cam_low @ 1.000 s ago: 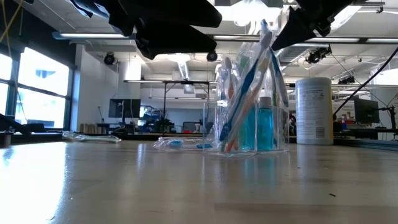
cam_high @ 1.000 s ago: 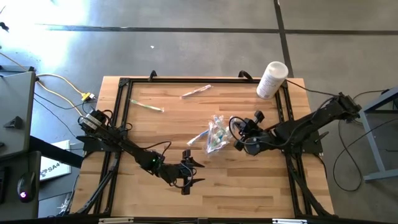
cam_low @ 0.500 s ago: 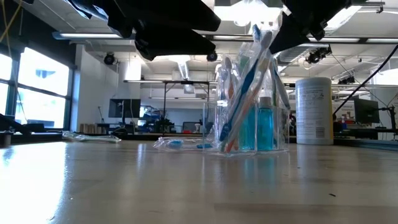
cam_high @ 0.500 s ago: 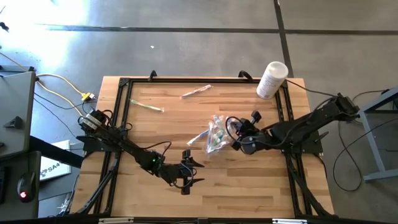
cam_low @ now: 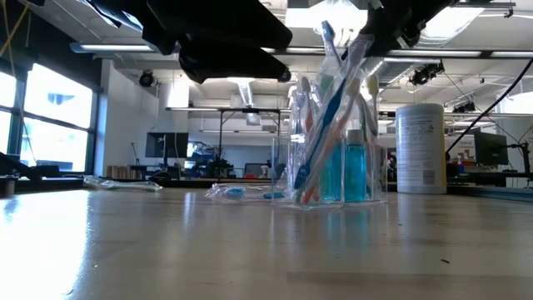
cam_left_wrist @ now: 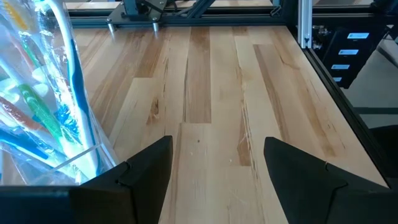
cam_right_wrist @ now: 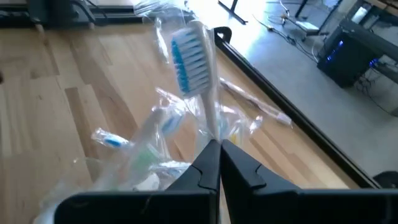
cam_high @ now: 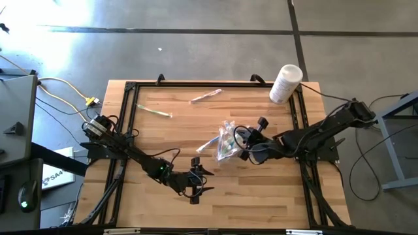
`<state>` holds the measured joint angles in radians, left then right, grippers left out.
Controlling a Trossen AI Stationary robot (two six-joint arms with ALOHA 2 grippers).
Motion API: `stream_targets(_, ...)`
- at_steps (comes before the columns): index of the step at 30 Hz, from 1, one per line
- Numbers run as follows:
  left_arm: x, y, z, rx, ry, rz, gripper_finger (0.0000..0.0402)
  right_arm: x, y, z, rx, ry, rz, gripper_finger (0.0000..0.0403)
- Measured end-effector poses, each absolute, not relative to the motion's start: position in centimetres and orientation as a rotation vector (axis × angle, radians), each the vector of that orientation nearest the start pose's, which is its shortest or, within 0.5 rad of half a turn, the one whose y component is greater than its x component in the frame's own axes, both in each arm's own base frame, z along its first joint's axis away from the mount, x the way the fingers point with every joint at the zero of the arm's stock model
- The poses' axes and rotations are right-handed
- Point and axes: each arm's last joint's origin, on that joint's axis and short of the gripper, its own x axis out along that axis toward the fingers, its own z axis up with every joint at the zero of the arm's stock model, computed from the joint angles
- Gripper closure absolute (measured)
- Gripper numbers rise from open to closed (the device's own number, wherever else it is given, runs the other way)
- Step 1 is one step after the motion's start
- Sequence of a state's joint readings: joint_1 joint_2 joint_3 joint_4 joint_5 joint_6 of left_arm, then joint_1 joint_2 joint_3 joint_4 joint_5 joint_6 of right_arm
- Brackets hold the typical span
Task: Pick & Place toothbrushing station
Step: Put the blue toothbrush into the transparent organizer
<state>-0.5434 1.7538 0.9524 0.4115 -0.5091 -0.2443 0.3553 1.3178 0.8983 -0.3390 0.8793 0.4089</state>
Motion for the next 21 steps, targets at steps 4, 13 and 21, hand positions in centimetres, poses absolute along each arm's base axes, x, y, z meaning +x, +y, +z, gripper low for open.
stream_targets(4, 32.2, -17.8, 19.3, -0.044, 0.342, 0.008, 0.0154, 25.6, 7.1, 25.3, -0.080, 0.520, -0.602, 0.0401)
stream_targets(13, 32.1, -17.8, 19.1, -0.053, 0.364, 0.008, 0.0154, 25.3, 6.8, 23.2, -0.024, 0.496, -0.557, 0.0401)
stream_targets(21, 32.0, -17.7, 18.9, -0.070, 0.387, 0.017, 0.0154, 23.4, 6.1, 20.6, 0.071, 0.429, -0.553, 0.0401)
